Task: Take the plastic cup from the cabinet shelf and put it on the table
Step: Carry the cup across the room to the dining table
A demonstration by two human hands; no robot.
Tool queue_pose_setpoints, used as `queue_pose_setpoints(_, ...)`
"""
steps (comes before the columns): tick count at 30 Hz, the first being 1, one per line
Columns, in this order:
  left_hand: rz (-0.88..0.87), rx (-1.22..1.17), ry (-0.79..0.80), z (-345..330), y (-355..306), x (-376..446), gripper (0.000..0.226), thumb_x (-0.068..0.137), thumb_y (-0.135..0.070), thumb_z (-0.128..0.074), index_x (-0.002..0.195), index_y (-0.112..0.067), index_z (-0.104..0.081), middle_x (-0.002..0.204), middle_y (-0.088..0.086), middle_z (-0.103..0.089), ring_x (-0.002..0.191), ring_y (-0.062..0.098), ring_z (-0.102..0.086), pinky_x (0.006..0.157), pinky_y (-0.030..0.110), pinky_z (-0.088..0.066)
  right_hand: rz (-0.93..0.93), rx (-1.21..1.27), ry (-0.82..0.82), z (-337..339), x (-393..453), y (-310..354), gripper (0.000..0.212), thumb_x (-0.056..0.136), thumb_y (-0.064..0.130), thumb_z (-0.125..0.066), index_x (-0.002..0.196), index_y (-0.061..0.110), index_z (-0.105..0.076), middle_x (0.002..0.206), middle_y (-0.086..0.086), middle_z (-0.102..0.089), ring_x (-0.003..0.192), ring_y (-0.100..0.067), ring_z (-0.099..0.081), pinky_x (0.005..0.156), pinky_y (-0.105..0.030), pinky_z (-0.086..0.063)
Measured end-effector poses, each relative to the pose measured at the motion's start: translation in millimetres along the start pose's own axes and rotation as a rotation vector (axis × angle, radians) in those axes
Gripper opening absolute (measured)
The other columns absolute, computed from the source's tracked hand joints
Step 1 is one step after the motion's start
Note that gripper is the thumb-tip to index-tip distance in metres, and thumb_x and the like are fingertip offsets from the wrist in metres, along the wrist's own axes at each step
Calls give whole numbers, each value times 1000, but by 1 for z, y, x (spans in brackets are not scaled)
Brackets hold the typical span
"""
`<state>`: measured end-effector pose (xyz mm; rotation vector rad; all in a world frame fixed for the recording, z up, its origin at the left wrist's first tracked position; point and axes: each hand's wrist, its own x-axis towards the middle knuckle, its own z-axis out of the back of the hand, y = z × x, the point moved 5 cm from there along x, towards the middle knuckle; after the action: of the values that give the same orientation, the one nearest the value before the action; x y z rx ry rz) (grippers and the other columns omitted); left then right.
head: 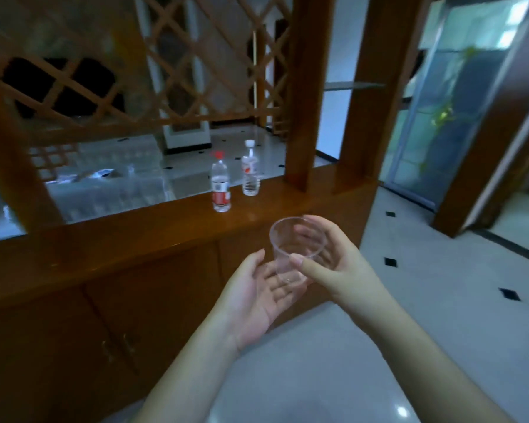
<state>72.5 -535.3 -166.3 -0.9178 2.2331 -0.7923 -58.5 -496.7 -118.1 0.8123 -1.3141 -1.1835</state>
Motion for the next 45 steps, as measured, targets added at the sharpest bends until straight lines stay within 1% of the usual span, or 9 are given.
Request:
queue_pose_setpoints(3,83,46,62,-57,51,21,52,98,-41,-36,93,-8,-76,114,22,-69,112,34,-62,97,42,-49,-41,-51,-92,71,-35,-2,75,66,47,-82,131,36,-47,127,18,-61,122,0,-54,106,-35,-44)
queue_pose_setpoints(9,238,95,226,-149,137,51,48,98,-39,-38,116,-2,-63,118,23,-66,109,33,-64,90,39,-54,-108,-108,-246,180,-101,5,73,65,44,-76,130,35,-46,124,19,-60,115,10,-54,105,-31,-44)
queue_pose_setpoints(21,511,259,469,-299,248,106,47,99,-38,-35,113,1,-59,112,23,-69,105,32,-66,84,37,-57,-195,-230,-649,334,-176,0,67,81,27,-74,139,34,-40,133,15,-53,124,4,-48,113,-38,-36)
queue_pose_setpoints(25,596,285,541,-339,273,124,49,99,-37,-36,120,3,-55,112,25,-69,103,32,-67,86,38,-54,-229,-248,-781,373,-187,2,71,77,35,-75,139,35,-41,135,10,-54,129,-8,-47,111,-44,-38)
queue_pose_setpoints(30,696,307,681,-389,304,146,52,98,-39,-37,122,4,-55,115,25,-67,105,32,-66,85,38,-56,-225,-292,-939,413,-204,9,74,71,39,-74,137,34,-43,131,13,-56,123,3,-50,111,-43,-38)
queue_pose_setpoints(33,785,323,754,-415,329,149,52,97,-37,-38,120,6,-56,115,27,-66,106,34,-66,89,39,-54,-222,-296,-1036,432,-226,8,66,78,27,-74,136,32,-44,130,14,-57,123,3,-51,109,-40,-41)
queue_pose_setpoints(37,888,366,827,-447,369,139,52,98,-37,-38,117,7,-59,115,28,-66,105,36,-65,88,40,-54,-237,-284,-1152,454,-266,9,68,76,30,-75,136,35,-44,132,11,-57,126,-2,-50,99,-29,-49)
queue_pose_setpoints(41,944,426,903,-480,408,123,51,98,-36,-36,116,5,-60,118,27,-65,111,34,-63,97,41,-48,-253,-309,-1262,482,-305,12,69,76,28,-78,136,32,-44,133,6,-57,127,-10,-52,108,-46,-42)
queue_pose_setpoints(45,979,488,980,-522,455,105,48,98,-34,-38,116,4,-60,119,26,-65,115,34,-60,102,42,-44,-242,-326,-1359,517,-351,14,72,73,30,-77,138,27,-43,133,3,-58,125,-15,-55,107,-49,-42)
